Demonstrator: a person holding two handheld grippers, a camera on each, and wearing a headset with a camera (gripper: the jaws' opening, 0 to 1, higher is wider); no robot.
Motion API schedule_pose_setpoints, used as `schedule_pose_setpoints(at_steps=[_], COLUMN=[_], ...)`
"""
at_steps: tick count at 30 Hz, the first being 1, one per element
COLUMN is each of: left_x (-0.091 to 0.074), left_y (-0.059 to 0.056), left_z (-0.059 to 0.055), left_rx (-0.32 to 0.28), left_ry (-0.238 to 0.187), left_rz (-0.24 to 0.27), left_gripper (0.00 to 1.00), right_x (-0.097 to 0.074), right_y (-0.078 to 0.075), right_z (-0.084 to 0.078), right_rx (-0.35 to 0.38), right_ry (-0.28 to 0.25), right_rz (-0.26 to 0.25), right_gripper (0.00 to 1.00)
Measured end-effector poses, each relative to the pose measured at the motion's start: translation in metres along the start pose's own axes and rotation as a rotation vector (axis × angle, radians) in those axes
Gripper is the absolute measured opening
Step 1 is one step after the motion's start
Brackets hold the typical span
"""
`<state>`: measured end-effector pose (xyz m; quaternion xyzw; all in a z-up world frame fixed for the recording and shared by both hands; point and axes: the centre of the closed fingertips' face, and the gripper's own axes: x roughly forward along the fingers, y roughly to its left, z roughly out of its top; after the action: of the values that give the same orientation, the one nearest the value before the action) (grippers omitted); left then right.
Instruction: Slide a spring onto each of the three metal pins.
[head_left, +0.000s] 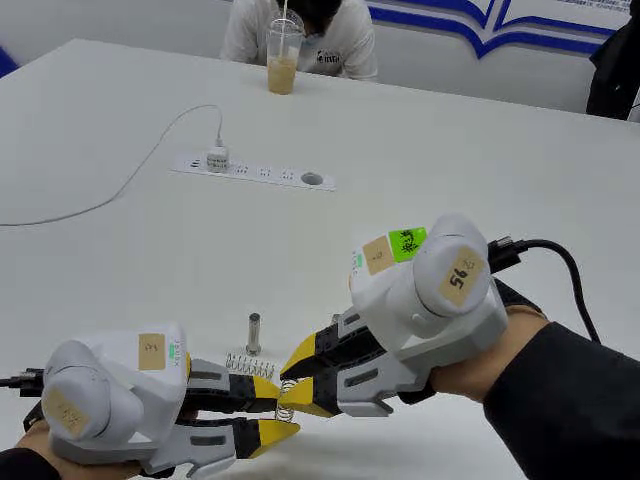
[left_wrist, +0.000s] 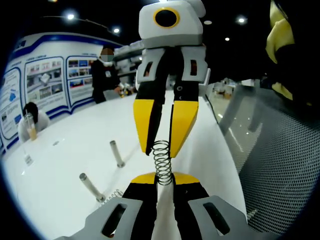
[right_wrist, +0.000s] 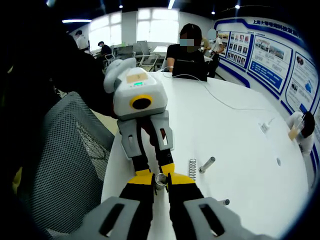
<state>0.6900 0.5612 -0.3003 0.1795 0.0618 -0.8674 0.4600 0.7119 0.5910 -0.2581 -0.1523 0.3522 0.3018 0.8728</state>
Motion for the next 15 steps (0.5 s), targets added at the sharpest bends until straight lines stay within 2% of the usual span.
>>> schedule_pose_setpoints(at_steps=[15], left_x=[-0.0013], left_y=[0.0026], left_z=[0.0017], left_rx=[-0.010], left_ry=[-0.015], left_rz=[0.011], left_gripper=[0.11], right_x=[0.0016], right_y=[-0.0014], right_z=[-0.0034], right_rx=[0.035], right_ry=[-0.002], right_rz=[-0.007], right_gripper=[0.14])
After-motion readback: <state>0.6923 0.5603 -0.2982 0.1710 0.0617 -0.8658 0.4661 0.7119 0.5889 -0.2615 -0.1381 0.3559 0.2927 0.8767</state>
